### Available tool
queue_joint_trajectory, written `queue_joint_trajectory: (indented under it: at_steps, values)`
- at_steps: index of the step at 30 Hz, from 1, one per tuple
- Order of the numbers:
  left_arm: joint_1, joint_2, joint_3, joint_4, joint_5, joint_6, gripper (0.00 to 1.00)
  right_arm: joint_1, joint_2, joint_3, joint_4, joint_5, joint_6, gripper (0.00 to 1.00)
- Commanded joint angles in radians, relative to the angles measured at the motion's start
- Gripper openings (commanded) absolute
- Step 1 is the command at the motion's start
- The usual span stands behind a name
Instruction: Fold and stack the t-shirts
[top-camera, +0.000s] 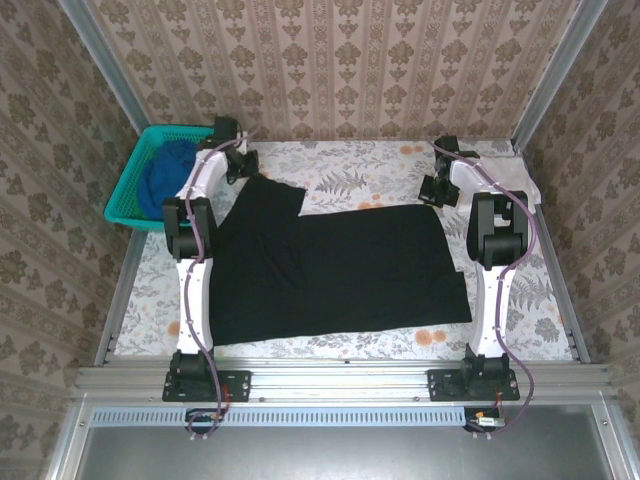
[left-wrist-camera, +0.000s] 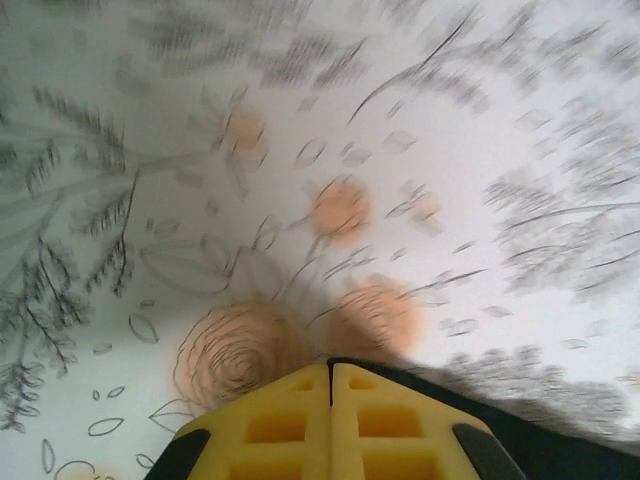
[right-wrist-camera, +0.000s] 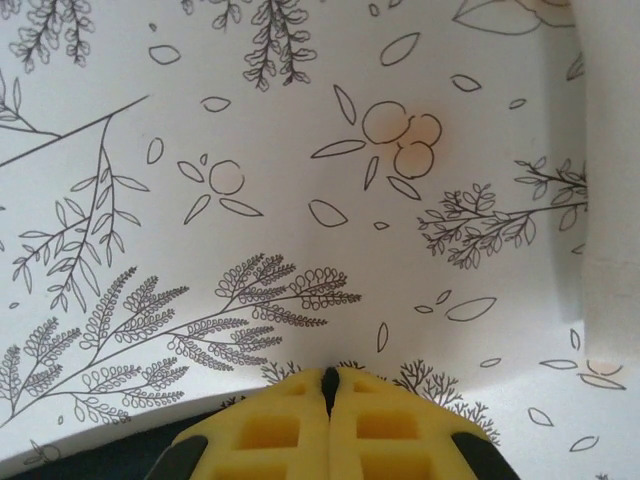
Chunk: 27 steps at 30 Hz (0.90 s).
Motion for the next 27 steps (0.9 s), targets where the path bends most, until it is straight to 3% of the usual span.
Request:
queue_joint_trajectory:
  at_steps: [1,6,17,22,27]
  values:
    - [0.007,-0.048,0.117,-0.029,0.082,0.013,0.0,-0.003,-0.096,0.0,-0.014,0.004,-0.019,0.0]
    - [0.035,-0.216,-0.027,0.027,0.15,-0.01,0.0,-0.026,-0.228,-0.093,0.02,0.006,-0.053,0.0]
    - [0.075,-0.855,-0.924,0.369,0.185,-0.029,0.0,-0.136,-0.527,-0.512,0.275,-0.222,-0.019,0.0]
    - [0.074,-1.114,-1.259,0.462,0.171,-0.07,0.0,-0.155,-0.588,-0.642,0.286,-0.215,-0.001,0.0]
    - [0.076,-1.359,-1.487,0.444,0.09,-0.085,0.0,-0.174,-0.677,-0.77,0.3,-0.191,0.031,0.0]
